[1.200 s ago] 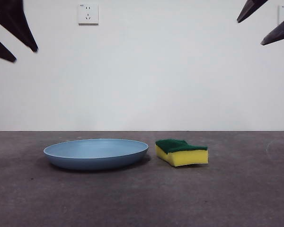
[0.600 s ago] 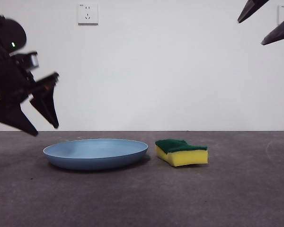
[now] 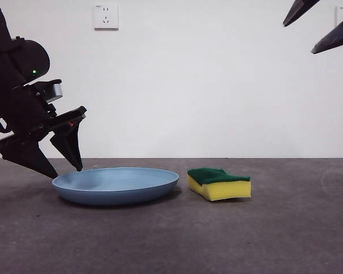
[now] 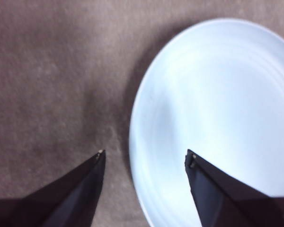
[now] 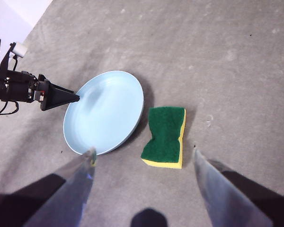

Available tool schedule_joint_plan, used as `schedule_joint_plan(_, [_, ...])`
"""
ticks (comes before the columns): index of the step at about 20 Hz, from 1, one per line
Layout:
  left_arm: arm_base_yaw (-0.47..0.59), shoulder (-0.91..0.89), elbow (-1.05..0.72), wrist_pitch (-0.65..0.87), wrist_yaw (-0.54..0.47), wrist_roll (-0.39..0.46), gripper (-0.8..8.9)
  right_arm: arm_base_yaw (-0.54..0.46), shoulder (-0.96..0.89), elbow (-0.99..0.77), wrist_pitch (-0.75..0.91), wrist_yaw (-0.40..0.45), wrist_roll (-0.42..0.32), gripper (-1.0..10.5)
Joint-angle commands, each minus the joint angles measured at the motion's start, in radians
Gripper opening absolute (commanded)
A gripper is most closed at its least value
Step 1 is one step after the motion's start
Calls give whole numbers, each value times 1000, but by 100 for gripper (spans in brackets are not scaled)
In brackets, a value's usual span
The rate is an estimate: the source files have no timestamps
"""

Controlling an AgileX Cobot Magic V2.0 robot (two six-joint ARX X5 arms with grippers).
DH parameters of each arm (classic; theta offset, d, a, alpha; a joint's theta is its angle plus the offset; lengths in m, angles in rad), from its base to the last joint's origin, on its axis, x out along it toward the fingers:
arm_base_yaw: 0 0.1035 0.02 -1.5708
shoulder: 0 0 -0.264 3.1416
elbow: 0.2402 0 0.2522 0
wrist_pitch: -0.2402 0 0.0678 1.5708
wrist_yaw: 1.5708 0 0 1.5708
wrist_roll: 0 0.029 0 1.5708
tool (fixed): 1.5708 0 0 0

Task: Pick up the plate,pick up the cloth,clean the plate with the cloth

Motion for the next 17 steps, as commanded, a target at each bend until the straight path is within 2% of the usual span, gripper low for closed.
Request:
schedule_joint_plan(1, [-3,37,1,1,2,-11,282,3,2,5,4,-3,-7,347])
schedule_joint_plan(5, [-16,62,1,-6,-1,-11,277,3,2,5,4,-3,-7,347])
schedule_joint_plan(6, [-20,62,1,0,0,-10,240,3,2,5,4,-3,-7,347])
schedule_joint_plan(8, [-29,63,1,8,2,3,-20,3,2,5,4,-3,-5,347])
schedule_joint_plan(14, [-35,50,4,10,-2,39,-8,23,5,10,63,3,-6,344])
schedule_joint_plan(17, [-36,-35,6,3,-2,40,-8,100,47,49,76,132,-35,342])
